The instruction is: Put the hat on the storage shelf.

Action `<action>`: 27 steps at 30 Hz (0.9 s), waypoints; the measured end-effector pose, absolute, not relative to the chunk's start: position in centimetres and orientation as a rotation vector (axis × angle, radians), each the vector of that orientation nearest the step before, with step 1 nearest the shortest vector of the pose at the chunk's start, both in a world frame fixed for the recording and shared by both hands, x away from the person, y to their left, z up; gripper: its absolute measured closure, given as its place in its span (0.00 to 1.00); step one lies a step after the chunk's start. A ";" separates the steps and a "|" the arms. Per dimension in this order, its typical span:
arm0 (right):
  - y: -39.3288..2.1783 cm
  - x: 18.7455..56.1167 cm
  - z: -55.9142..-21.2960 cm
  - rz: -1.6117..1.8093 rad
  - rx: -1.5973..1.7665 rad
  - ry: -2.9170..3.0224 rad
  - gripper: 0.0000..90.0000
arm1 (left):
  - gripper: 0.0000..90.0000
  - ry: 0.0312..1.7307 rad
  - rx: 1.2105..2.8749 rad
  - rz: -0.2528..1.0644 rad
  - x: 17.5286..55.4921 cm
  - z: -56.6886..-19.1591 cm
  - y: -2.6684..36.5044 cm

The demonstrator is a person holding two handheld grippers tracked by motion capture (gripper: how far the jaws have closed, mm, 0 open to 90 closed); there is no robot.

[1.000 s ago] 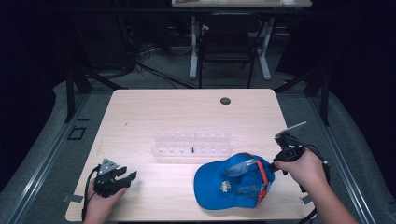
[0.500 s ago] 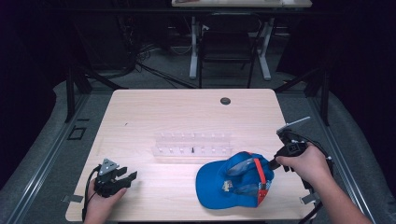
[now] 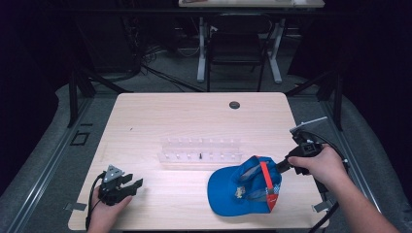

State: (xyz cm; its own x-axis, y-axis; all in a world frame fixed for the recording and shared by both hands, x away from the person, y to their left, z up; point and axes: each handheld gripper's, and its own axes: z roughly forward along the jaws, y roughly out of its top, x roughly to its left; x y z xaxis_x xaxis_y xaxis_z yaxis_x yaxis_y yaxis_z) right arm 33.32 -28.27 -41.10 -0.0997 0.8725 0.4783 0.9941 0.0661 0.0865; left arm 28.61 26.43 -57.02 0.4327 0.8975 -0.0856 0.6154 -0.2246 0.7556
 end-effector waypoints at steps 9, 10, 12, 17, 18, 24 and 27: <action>-28.2 33.2 -39.7 -0.644 -1.800 -2.007 1.00 | 0.56 1.274 1.945 0.481 28.6 -57.0 26.4; -28.1 33.1 -39.5 -0.670 -1.802 -1.989 1.00 | 0.56 1.274 1.945 0.480 28.6 -57.0 26.4; -27.9 32.9 -38.9 -0.697 -1.794 -1.968 1.00 | 0.56 1.275 1.945 0.479 28.6 -57.1 26.4; -27.8 32.7 -38.1 -0.735 -1.741 -1.959 1.00 | 0.56 1.270 1.948 0.479 28.6 -57.1 26.3; -27.7 32.7 -37.8 -0.741 -1.737 -1.945 1.00 | 0.56 1.271 1.947 0.478 28.6 -57.1 26.3; -27.4 32.6 -37.1 -0.838 -1.649 -1.903 1.00 | 0.56 1.273 1.945 0.471 28.6 -57.1 26.3; -27.0 32.7 -37.0 -0.854 -1.621 -1.881 1.00 | 0.56 1.275 1.950 0.467 28.6 -57.1 26.3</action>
